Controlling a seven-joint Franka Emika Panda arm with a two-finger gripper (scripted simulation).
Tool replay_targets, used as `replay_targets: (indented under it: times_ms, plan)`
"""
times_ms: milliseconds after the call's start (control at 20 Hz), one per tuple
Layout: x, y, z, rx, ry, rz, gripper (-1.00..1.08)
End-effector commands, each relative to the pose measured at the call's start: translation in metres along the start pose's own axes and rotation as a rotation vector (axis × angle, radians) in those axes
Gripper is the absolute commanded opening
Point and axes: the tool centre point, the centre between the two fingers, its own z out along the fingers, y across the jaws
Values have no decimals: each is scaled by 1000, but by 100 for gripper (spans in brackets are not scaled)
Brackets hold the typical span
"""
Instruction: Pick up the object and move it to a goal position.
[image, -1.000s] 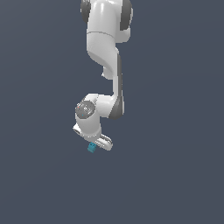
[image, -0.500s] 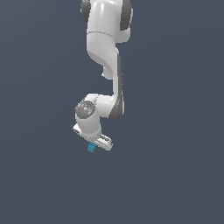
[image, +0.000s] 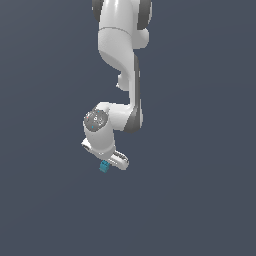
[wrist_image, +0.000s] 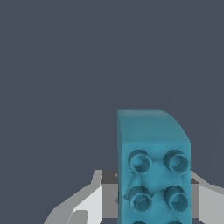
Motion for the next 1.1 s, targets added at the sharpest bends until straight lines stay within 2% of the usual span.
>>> replay_targets:
  times_ms: [0,1050]
  plan:
    - [1,0,-17,1,2,0,-100]
    - [13,-1,-232,1,2,1,-100]
